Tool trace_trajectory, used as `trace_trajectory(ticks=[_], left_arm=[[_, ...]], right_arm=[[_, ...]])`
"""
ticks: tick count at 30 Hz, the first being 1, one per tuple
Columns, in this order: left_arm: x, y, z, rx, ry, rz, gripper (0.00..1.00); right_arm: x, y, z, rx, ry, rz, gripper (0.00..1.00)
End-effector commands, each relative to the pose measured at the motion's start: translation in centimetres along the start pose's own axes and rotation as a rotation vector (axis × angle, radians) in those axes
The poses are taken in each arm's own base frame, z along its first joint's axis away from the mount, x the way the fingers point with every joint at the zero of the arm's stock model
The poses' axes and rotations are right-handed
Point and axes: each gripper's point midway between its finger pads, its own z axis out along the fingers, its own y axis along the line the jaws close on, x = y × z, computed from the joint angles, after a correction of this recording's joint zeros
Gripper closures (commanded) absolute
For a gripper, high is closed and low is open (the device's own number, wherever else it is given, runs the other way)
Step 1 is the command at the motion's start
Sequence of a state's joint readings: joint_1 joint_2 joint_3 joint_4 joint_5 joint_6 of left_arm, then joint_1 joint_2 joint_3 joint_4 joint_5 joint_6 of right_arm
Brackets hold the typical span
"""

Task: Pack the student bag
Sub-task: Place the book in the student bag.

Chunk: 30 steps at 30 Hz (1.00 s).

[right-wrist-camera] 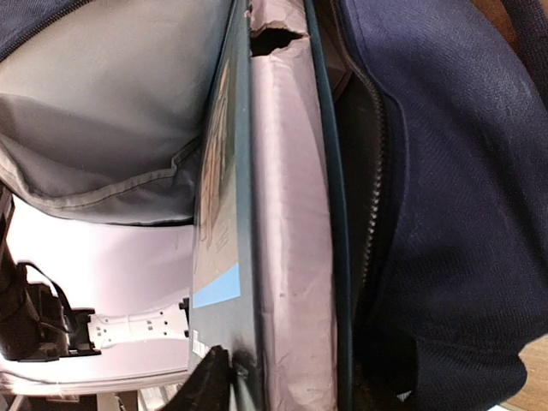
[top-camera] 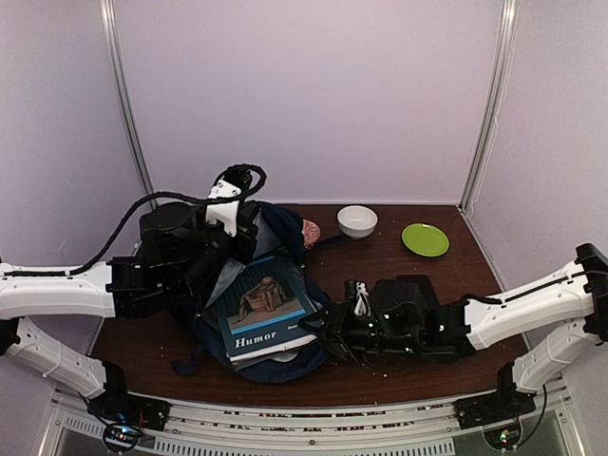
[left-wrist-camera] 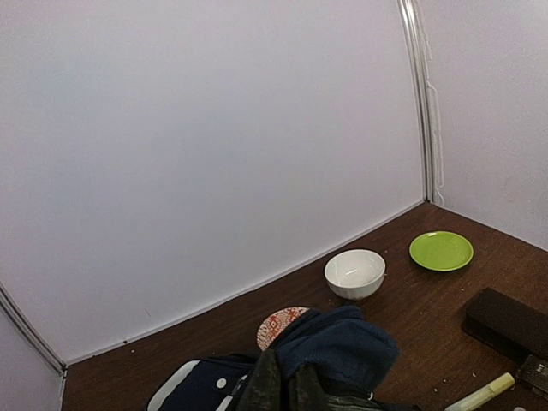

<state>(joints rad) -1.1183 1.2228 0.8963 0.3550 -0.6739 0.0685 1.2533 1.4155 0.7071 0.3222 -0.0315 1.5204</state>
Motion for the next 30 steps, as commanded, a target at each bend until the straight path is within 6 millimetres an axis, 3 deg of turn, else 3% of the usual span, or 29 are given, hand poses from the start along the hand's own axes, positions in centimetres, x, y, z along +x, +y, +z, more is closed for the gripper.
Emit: trace_trajectory(ticks=[1,6,11,15,22,30], left_arm=[[-5.9,1.0,-1.2,0.047,-0.155,-0.139,1.0],[-5.1,0.2,-1.7,0.111,-0.135,-0.111,1.0],[-4.5,0.2,-2.5,0.137,-0.121,-0.093,1.0],[-4.8,-0.5,-3.6,0.214,-0.149,-0.11,1.0],[-5.8,-1.4,-5.4,0.333,-0.187,-0.163,1.0],[-6.0,-0.9,-6.0,0.32,-0.178,-0.232,1.0]], right_arm=[[-1.4,2.8,0.6,-0.04,-0.024,-0.036,0.64],[-2.1,4.9,-0.2,0.009,-0.031,-0.141,0.75],[-3.0,6.3,-1.3,0.007,-0.008,-0.193,0.77],[-3.7,6.4,-0.9,0.011,0.037,-0.204,0.78],[-4.2,6.2,2.5,0.009,0.11,-0.202,0.8],[-7.1,6.5,7.6,-0.028,0.001,-0.097,0.8]])
